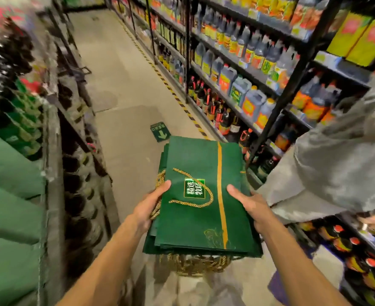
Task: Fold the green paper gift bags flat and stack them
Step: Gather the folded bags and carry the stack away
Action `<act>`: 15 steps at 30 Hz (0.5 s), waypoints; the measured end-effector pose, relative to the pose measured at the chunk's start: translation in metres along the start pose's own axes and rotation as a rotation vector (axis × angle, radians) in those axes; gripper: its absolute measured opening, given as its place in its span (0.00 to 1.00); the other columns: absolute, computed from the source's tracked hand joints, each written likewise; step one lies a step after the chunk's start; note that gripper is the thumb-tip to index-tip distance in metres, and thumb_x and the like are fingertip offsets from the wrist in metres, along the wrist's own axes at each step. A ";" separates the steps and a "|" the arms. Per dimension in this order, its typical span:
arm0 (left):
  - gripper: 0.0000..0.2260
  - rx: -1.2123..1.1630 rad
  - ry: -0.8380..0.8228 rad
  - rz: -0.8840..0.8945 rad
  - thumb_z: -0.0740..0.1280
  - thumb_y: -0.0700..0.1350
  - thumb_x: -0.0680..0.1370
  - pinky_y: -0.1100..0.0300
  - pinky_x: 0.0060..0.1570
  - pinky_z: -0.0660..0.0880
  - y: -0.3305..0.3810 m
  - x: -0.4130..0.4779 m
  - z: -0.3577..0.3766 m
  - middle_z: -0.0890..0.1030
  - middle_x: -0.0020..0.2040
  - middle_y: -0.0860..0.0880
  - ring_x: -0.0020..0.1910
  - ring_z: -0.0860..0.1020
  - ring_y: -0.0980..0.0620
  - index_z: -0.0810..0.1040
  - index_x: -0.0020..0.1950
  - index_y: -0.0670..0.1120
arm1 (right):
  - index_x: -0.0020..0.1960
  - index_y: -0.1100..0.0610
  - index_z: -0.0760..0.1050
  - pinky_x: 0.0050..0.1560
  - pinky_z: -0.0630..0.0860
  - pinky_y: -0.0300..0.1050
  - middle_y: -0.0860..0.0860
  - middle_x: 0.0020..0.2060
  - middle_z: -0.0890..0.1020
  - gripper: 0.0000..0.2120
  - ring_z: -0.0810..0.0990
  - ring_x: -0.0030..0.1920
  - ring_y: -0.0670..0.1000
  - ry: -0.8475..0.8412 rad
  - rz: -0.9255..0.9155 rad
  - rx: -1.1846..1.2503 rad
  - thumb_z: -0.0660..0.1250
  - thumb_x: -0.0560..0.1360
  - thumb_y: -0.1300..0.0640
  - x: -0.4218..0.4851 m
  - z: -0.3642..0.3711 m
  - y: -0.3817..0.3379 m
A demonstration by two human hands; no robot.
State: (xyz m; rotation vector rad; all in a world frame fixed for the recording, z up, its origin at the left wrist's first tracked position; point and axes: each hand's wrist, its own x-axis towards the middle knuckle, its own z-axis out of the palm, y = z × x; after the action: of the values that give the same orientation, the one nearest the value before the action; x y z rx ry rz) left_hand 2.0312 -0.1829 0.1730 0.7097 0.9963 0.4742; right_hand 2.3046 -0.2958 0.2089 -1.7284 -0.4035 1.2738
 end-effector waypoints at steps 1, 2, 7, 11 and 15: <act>0.45 -0.030 0.034 0.010 0.83 0.62 0.59 0.42 0.59 0.80 0.008 0.013 0.001 0.81 0.63 0.37 0.62 0.81 0.36 0.77 0.70 0.42 | 0.54 0.57 0.83 0.42 0.85 0.47 0.53 0.43 0.88 0.26 0.88 0.43 0.53 -0.037 -0.005 -0.032 0.82 0.64 0.43 0.025 0.004 -0.018; 0.43 -0.059 0.062 0.016 0.82 0.62 0.61 0.41 0.61 0.79 0.015 0.025 0.001 0.81 0.63 0.37 0.62 0.81 0.36 0.76 0.70 0.42 | 0.53 0.57 0.83 0.36 0.83 0.42 0.51 0.41 0.88 0.21 0.88 0.40 0.51 -0.077 -0.003 -0.061 0.81 0.67 0.45 0.046 0.009 -0.036; 0.39 -0.213 0.258 0.049 0.82 0.61 0.64 0.40 0.68 0.73 0.058 0.065 -0.008 0.82 0.63 0.38 0.63 0.80 0.37 0.78 0.69 0.42 | 0.50 0.56 0.82 0.28 0.77 0.34 0.49 0.37 0.87 0.14 0.86 0.34 0.45 -0.286 0.006 -0.202 0.78 0.72 0.48 0.148 0.053 -0.118; 0.40 -0.325 0.404 0.130 0.83 0.61 0.62 0.39 0.68 0.73 0.093 0.094 -0.033 0.81 0.64 0.37 0.63 0.80 0.37 0.80 0.67 0.41 | 0.49 0.55 0.81 0.32 0.77 0.34 0.49 0.40 0.86 0.15 0.85 0.37 0.45 -0.407 0.001 -0.328 0.79 0.70 0.47 0.220 0.114 -0.165; 0.28 -0.382 0.531 0.202 0.75 0.58 0.73 0.42 0.65 0.76 0.129 0.129 -0.064 0.83 0.61 0.38 0.61 0.82 0.38 0.81 0.66 0.41 | 0.55 0.55 0.81 0.45 0.82 0.46 0.53 0.45 0.88 0.24 0.87 0.46 0.54 -0.526 0.029 -0.419 0.81 0.66 0.44 0.286 0.180 -0.198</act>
State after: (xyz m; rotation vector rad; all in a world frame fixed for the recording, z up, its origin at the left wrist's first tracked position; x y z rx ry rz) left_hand 2.0307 0.0100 0.1681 0.3411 1.2836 1.0359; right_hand 2.3130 0.0958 0.1982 -1.7138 -1.0120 1.7582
